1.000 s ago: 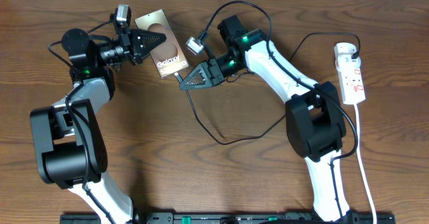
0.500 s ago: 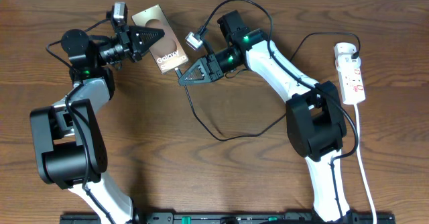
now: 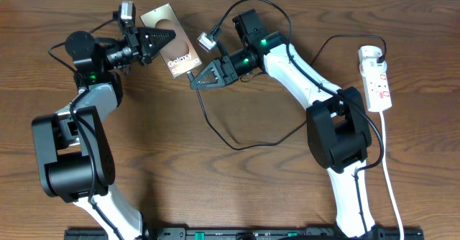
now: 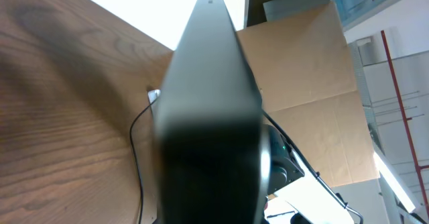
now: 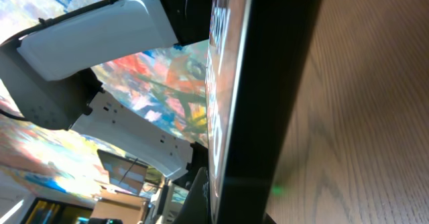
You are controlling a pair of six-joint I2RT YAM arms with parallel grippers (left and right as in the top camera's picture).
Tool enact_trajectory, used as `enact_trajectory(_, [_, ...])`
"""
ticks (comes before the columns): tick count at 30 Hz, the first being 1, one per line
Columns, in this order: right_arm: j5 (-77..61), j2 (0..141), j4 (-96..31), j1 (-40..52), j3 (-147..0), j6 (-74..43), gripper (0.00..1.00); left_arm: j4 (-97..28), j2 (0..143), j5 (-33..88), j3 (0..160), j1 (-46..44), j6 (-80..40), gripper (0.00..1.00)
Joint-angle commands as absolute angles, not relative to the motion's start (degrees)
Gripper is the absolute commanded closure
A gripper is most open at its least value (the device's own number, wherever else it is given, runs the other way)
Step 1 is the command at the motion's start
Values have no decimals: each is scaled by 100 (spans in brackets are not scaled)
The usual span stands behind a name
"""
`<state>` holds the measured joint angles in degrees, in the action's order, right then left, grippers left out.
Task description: Plug charger to phone and switch on socket
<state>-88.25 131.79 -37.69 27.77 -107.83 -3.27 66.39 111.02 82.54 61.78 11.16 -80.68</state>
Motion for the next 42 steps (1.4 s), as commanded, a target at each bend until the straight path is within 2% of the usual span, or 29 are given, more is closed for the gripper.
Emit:
enact_trajectory(1, [-8912,13163,-3531,2703,-10871,-650,99,6700,11048,9002,6267,954,-7929,93])
enact_trajectory(20, [-8912,13163,-3529,2698,-10871,-663,99,6700,11048,9002,6267,954,-7911,93])
enact_trajectory(28, [-8912,13163,-3531,2698,-10871,-661,89,6700,11048,9002,6267,956,-7911,93])
enact_trajectory(33, [-8912,13163,-3531,2698,-10871,-663,77,6700,11048,8997,6267,956,-7911,93])
enact_trajectory(35, [-8912,13163,-3529,2698,-10871,-661,68,6700,11048,8997,6267,956,-7911,93])
enact_trajectory(37, [-8912,13163,-3529,2709,-10871,-661,56,6700,11048,8995,6267,956,-7911,93])
enact_trajectory(40, [-8912,13163,-3529,2709,-10871,-659,27,6700,11048,8993,6267,956,-7911,93])
enact_trajectory(42, [-8912,13163,-3529,2705,-10871,-659,12,6700,11048,8993,6267,956,-7911,93])
